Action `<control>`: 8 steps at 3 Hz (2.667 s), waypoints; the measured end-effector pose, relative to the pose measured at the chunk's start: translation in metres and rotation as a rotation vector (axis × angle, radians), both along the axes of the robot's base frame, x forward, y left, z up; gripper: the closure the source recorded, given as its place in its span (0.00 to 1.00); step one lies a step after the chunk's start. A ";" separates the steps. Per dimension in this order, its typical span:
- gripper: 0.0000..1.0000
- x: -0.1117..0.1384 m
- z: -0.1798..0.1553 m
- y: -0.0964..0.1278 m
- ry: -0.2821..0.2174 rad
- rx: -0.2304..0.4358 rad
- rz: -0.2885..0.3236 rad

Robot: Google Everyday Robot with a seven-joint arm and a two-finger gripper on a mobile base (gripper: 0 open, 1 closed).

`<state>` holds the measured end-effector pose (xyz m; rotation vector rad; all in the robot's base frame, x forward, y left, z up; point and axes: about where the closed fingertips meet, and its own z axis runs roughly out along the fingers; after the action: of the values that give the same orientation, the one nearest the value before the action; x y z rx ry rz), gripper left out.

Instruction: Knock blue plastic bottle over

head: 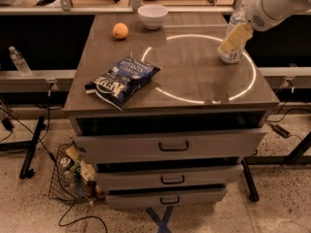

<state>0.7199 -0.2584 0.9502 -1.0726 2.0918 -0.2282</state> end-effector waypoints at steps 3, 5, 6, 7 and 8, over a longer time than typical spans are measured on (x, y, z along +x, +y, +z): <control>0.00 -0.007 -0.003 0.131 -0.007 0.140 0.317; 0.00 -0.010 -0.003 0.171 0.020 0.150 0.419; 0.00 -0.009 0.009 0.145 0.014 0.137 0.395; 0.00 -0.032 0.084 0.073 -0.100 0.155 0.333; 0.00 -0.066 0.142 0.011 -0.205 0.165 0.248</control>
Offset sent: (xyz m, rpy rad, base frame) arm -0.0085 0.1308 0.0019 0.1614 -0.0203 0.3325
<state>0.6537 -0.2470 1.0924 -1.1449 1.7456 -0.0404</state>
